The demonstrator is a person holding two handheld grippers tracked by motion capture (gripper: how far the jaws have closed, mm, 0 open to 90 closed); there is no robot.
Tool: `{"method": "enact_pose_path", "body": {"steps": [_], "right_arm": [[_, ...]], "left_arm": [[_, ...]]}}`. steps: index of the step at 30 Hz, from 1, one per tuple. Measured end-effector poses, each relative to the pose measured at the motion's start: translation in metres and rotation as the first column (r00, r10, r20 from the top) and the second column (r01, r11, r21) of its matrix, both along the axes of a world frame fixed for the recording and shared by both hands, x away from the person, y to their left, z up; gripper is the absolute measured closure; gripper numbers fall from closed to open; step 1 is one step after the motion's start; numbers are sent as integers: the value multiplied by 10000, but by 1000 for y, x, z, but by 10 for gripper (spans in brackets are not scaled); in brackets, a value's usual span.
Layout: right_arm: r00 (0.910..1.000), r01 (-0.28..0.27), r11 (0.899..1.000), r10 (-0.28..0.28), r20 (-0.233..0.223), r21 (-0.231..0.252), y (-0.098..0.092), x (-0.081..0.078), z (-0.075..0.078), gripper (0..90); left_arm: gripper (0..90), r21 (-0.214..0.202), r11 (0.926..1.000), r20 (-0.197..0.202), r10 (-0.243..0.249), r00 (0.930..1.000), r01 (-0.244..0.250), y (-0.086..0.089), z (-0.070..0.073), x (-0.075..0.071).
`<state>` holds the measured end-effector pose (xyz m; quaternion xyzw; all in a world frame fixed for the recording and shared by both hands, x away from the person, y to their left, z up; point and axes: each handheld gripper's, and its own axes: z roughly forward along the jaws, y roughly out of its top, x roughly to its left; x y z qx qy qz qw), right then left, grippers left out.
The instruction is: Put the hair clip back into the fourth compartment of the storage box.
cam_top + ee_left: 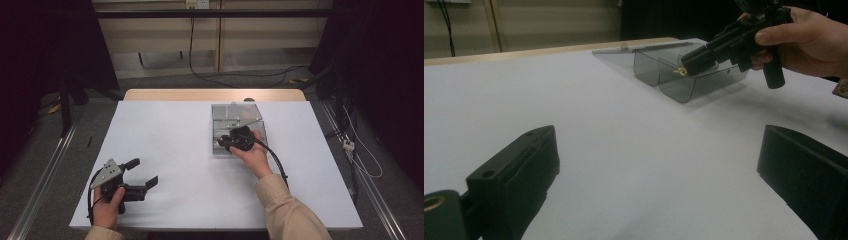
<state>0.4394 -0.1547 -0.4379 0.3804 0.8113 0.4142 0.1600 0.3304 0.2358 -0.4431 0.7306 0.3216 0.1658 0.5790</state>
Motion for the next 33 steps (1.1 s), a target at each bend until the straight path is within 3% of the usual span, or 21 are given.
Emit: {"method": "enact_pose_path", "body": {"steps": [17,26,33], "right_arm": [[9999,66,9999,-68,-102,-134,0,2,-3,733],[9998,144,9999,-144,-158,-31,0,-1,-1,608],[9999,156,9997,-155,-59,188,-4,-8,10,468]], "left_arm": [[33,-6,10000,-4,1,10000,-1,0,0,0],[34,-28,10000,-1,8,10000,-8,0,0,0],[33,-2,10000,-10,-4,10000,4,-1,0,0]]}}
